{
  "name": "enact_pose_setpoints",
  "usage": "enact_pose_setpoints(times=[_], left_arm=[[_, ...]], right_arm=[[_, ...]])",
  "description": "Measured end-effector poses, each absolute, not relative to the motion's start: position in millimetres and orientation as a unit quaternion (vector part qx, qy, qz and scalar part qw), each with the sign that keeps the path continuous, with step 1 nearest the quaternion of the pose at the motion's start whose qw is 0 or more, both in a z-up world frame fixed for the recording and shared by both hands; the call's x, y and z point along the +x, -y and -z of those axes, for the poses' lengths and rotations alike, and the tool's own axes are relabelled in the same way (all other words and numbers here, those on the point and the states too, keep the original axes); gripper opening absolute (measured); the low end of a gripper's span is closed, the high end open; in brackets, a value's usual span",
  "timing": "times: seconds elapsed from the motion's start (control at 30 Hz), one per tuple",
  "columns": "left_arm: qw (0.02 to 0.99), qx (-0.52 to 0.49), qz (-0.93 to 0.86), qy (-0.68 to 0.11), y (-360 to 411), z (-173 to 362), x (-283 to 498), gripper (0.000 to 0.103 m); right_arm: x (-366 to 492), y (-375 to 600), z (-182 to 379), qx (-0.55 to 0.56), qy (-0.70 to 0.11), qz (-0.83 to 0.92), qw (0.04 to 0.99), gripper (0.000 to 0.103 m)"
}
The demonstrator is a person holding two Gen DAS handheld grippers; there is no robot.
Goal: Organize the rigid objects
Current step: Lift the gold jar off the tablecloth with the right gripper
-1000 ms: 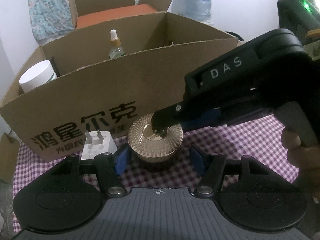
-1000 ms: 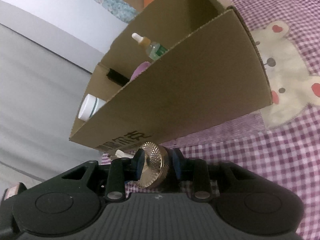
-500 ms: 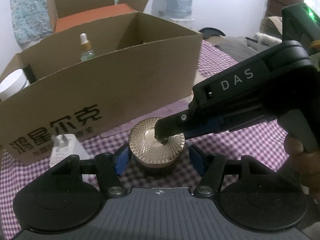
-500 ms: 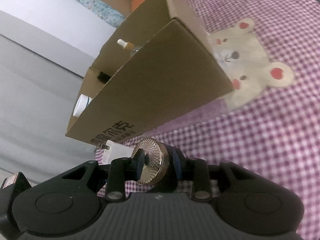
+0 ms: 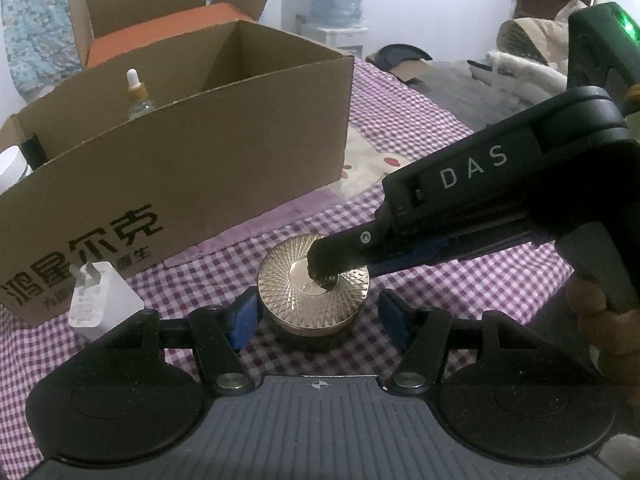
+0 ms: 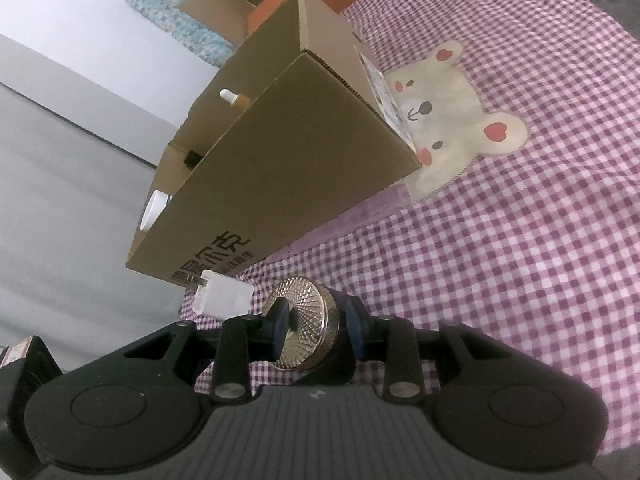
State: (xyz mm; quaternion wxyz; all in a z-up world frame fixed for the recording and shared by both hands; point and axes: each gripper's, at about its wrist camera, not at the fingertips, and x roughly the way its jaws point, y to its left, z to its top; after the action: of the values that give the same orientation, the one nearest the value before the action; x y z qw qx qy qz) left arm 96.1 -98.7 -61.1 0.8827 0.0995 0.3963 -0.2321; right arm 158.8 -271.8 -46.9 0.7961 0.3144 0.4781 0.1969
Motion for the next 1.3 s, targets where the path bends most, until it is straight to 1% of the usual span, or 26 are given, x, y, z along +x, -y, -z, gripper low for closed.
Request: enact_pose_setpoints(times=[0.53,0.63,0.7,1.07,1.3], left_arm=[[0.879,0.114,0.227,-0.403,106.8,65.0,100.0,0.063],[0.879,0.118,0.224,-0.403,108.7,65.5,103.1,0.061],[0.879,0.116,0.224,-0.404,108.3,64.8,103.5,0.056],[0.871,0.116,0.252,-0.404,111.7,66.3,100.1,0.057],[0.868,0.128,0.254,-0.406,118.5,70.9,106.8,0.057]], right_arm=[[158.5,269.4,47.8,0.324,-0.474,-0.196,0.795,0.035],[157.9,268.9,48.6,0.327,-0.473,-0.195,0.794,0.035],[156.6,268.9,48.4,0.328,-0.472,-0.193,0.795,0.035],[140.9,276.3,45.1,0.329,-0.475,-0.177,0.797,0.035],[141.0,276.5,49.1,0.335,-0.474,-0.179,0.794,0.041]])
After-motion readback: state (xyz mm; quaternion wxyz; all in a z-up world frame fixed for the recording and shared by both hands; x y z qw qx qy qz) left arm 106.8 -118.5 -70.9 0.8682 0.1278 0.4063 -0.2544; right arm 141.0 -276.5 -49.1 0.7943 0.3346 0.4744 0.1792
